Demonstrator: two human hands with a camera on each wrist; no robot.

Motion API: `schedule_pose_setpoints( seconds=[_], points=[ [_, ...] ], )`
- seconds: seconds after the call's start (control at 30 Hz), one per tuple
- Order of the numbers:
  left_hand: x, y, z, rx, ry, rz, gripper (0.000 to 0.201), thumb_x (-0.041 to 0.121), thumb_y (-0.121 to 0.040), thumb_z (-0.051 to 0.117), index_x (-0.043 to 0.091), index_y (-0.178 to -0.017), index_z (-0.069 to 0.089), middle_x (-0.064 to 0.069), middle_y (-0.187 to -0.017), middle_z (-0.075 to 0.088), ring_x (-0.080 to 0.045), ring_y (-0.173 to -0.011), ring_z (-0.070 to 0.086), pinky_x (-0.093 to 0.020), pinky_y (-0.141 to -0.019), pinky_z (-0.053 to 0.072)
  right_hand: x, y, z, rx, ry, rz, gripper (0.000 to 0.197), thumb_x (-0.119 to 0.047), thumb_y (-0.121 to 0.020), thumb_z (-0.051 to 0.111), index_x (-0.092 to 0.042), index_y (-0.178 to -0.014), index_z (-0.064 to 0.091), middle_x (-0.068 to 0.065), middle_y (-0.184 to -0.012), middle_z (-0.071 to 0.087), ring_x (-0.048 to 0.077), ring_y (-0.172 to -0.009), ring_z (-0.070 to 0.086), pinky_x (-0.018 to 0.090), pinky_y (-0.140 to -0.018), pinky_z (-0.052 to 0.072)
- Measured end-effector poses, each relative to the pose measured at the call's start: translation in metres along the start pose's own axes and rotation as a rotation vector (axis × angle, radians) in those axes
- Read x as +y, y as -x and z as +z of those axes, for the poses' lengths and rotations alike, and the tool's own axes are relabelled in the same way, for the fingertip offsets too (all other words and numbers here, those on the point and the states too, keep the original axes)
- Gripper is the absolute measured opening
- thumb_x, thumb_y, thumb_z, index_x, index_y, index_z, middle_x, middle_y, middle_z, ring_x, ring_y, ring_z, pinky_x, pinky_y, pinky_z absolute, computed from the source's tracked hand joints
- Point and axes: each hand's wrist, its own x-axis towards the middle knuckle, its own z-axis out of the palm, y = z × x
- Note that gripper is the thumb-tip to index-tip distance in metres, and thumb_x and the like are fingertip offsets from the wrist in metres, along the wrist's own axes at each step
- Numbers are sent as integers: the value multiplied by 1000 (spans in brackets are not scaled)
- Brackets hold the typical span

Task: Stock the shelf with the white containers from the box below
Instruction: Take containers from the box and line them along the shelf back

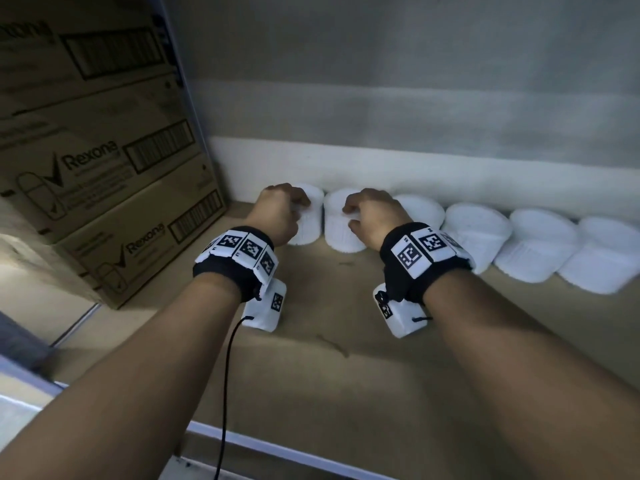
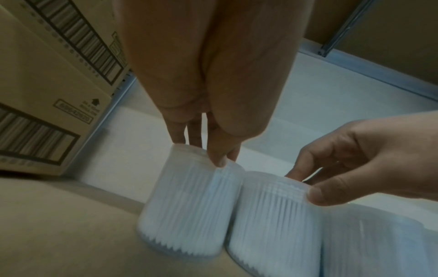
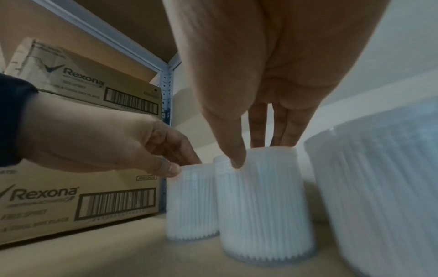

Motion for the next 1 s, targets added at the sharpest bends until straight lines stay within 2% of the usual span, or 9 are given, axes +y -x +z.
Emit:
schedule_pose_setpoints(
  seconds=[0.1, 0.2, 0.33, 0.4, 0.6, 0.73, 0.9, 1.0],
  points=[
    [5, 1, -3, -52, 18, -1, 35, 4, -89, 56, 17, -121, 63, -5, -129, 59, -23, -121, 53, -23, -97, 39, 3, 6, -1, -15, -47, 15, 47, -3, -90, 50, -17, -135, 51, 7, -138, 51, 23, -129, 46, 27, -105, 36],
    [15, 6, -6, -106, 44, -9, 41, 9, -89, 57, 22, -128, 58, -4, -135, 57, -22, -126, 51, -27, -103, 38, 5, 21, -4, 45, -110, -2, 49, -7, -88, 55, -14, -136, 51, 7, -140, 51, 22, -131, 46, 25, -108, 34],
    [29, 24, -12, -56, 60, -8, 47, 12, -87, 58, 20, -133, 52, -5, -139, 53, -26, -128, 48, -33, -106, 38, 10, 50, -14, 147, -188, 7, 43, -9, -87, 57, -12, -130, 56, 6, -138, 52, 22, -127, 48, 27, -106, 36],
    [37, 36, -18, -55, 66, 9, 47, 14, -86, 60, 18, -132, 53, -6, -138, 53, -26, -127, 48, -32, -105, 38, 13, 68, -19, 141, -200, 15, 39, -11, -87, 57, -12, -126, 58, 7, -134, 54, 23, -126, 48, 30, -108, 38],
    [66, 87, -41, -117, 29, 39, 48, 19, -86, 62, 18, -133, 52, -4, -139, 50, -23, -130, 46, -27, -104, 36, 17, 132, -35, 84, -184, 83, 35, -16, -87, 59, -15, -121, 62, 7, -129, 57, 22, -121, 51, 27, -100, 41],
    [88, 128, -52, -184, -4, 62, 48, 24, -88, 61, 20, -135, 50, -2, -139, 48, -20, -130, 44, -27, -105, 35, 11, 176, -44, 29, -155, 151, 36, -23, -86, 58, -21, -122, 59, 3, -133, 53, 22, -125, 47, 36, -103, 43],
    [110, 176, -58, -242, -43, 106, 49, 25, -86, 61, 19, -134, 51, -3, -138, 50, -19, -125, 49, -26, -99, 40, 0, 227, -50, 48, -149, 156, 37, -20, -85, 61, -19, -122, 60, 6, -132, 55, 23, -125, 48, 32, -104, 42],
    [118, 201, -58, -281, -59, 105, 51, 28, -86, 64, 19, -134, 50, -4, -138, 50, -20, -126, 49, -29, -102, 41, -6, 254, -51, 37, -131, 150, 37, -19, -86, 60, -19, -124, 59, 5, -133, 54, 23, -127, 45, 35, -106, 40]
  ],
)
